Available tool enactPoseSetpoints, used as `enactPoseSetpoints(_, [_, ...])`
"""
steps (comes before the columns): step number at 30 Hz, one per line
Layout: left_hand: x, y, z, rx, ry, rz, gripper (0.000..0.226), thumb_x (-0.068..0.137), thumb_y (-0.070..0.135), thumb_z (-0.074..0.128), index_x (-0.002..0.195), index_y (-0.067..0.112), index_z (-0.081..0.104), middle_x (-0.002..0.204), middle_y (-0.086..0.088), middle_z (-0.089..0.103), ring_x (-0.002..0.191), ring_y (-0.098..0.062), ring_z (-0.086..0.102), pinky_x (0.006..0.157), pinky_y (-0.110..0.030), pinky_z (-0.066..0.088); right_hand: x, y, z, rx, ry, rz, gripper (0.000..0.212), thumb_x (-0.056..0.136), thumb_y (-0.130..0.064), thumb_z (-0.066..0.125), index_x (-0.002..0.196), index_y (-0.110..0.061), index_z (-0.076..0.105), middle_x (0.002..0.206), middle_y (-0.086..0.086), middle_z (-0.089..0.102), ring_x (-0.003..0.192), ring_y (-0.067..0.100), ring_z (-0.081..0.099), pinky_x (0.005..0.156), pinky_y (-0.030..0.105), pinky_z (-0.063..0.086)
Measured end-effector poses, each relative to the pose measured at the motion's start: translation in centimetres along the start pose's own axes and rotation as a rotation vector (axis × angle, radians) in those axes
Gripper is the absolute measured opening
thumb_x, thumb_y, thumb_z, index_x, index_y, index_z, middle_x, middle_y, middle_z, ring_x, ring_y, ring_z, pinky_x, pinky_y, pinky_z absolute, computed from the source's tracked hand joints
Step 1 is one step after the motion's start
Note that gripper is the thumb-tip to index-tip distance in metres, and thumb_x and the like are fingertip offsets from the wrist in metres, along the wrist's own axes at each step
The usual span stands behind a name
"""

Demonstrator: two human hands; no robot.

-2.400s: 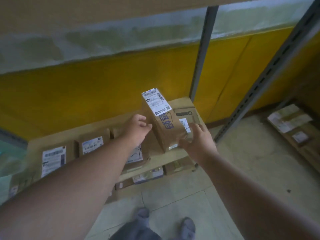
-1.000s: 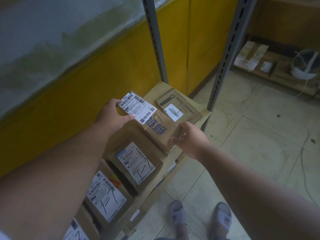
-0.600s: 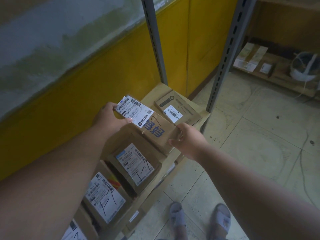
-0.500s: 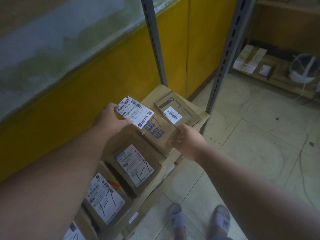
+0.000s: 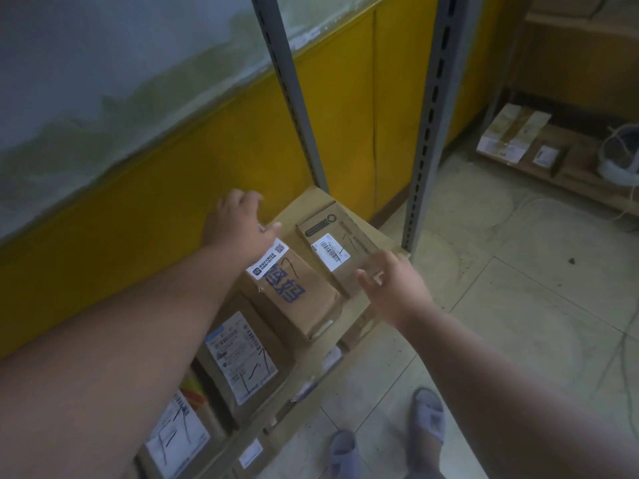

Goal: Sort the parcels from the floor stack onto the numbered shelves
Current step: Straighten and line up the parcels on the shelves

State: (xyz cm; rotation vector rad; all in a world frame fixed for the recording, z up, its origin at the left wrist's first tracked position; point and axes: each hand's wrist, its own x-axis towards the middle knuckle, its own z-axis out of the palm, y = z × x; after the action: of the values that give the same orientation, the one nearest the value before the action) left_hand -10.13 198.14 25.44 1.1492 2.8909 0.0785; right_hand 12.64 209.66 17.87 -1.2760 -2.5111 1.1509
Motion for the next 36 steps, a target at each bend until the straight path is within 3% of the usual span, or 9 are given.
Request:
enactPoseSetpoints(4, [1.9, 4.2, 0.4, -0.023, -0.102, 0.138, 0.056, 0.092, 0.048, 0.064, 0.14, 0.024, 0.045, 0.14, -0.005, 0.047, 0.128, -0.028, 0.043, 0.094, -0.042, 0.043, 2.0, 1.3, -1.0, -0.016, 0.004, -0.003, 0.049, 0.093, -0.048, 0.059, 0.134, -0.023, 0.052, 0.122, -0.001, 0.054, 0.103, 0.019, 0.057, 0.084, 0.035, 0.055])
enactPoseSetpoints(9, [4.7, 6.4, 1.8, -0.034, -0.246, 0.122, 0.055, 0.09, 0.048, 0.068, 0.137, 0.027, 0.048, 0.135, -0.001, 0.056, 0.116, -0.026, 0.056, 0.089, -0.041, 0.051, 4.0, 2.7, -1.0, -0.055, -0.043, -0.006, 0.054, 0.094, -0.041, 0.061, 0.141, -0.02, 0.047, 0.129, 0.003, 0.049, 0.11, 0.023, 0.055, 0.091, 0.036, 0.054])
enactPoseSetpoints(12, [5.9, 7.2, 3.4, 0.046, -0.416, 0.125, 0.063, 0.089, 0.044, 0.071, 0.144, 0.027, 0.045, 0.144, -0.003, 0.053, 0.123, -0.028, 0.055, 0.093, -0.04, 0.051, 5.1, 3.5, -0.1, -0.063, -0.088, 0.016, 0.053, 0.094, -0.038, 0.06, 0.141, -0.019, 0.047, 0.133, 0.004, 0.047, 0.112, 0.024, 0.054, 0.095, 0.038, 0.053])
enactPoseSetpoints(15, [6.8, 7.7, 4.8, 0.122, -0.534, 0.144, 0.067, 0.091, 0.041, 0.07, 0.15, 0.026, 0.041, 0.151, -0.003, 0.049, 0.133, -0.026, 0.05, 0.102, -0.036, 0.045, 6.1, 4.4, 1.1, -0.091, -0.133, 0.002, 0.038, 0.092, -0.034, 0.06, 0.127, -0.019, 0.059, 0.121, 0.004, 0.048, 0.101, 0.023, 0.057, 0.091, 0.035, 0.053])
enactPoseSetpoints(19, [7.6, 7.8, 6.1, 0.261, -0.635, 0.16, 0.059, 0.093, 0.044, 0.066, 0.146, 0.025, 0.047, 0.144, -0.002, 0.055, 0.128, -0.025, 0.053, 0.098, -0.035, 0.047, 6.7, 5.1, 2.5, -0.074, -0.126, -0.007, 0.031, 0.094, -0.036, 0.06, 0.12, -0.018, 0.064, 0.115, 0.001, 0.049, 0.094, 0.019, 0.056, 0.087, 0.032, 0.053])
enactPoseSetpoints(24, [8.6, 8.1, 6.2, 0.324, -0.628, 0.197, 0.046, 0.095, 0.043, 0.064, 0.136, 0.024, 0.059, 0.137, 0.0, 0.06, 0.122, -0.023, 0.057, 0.097, -0.033, 0.048, 7.3, 5.2, 3.2, -0.091, -0.124, 0.004, 0.037, 0.093, -0.038, 0.059, 0.123, -0.016, 0.063, 0.118, 0.001, 0.048, 0.097, 0.019, 0.057, 0.089, 0.035, 0.055])
enactPoseSetpoints(36, [9.0, 7.6, 5.1, 0.413, -0.753, 0.166, 0.051, 0.098, 0.046, 0.057, 0.144, 0.023, 0.053, 0.149, -0.003, 0.051, 0.134, -0.026, 0.048, 0.107, -0.039, 0.041, 7.4, 4.3, 3.8, -0.166, -0.144, -0.029, 0.038, 0.093, -0.026, 0.053, 0.127, -0.011, 0.061, 0.13, 0.008, 0.046, 0.108, 0.025, 0.053, 0.096, 0.034, 0.051])
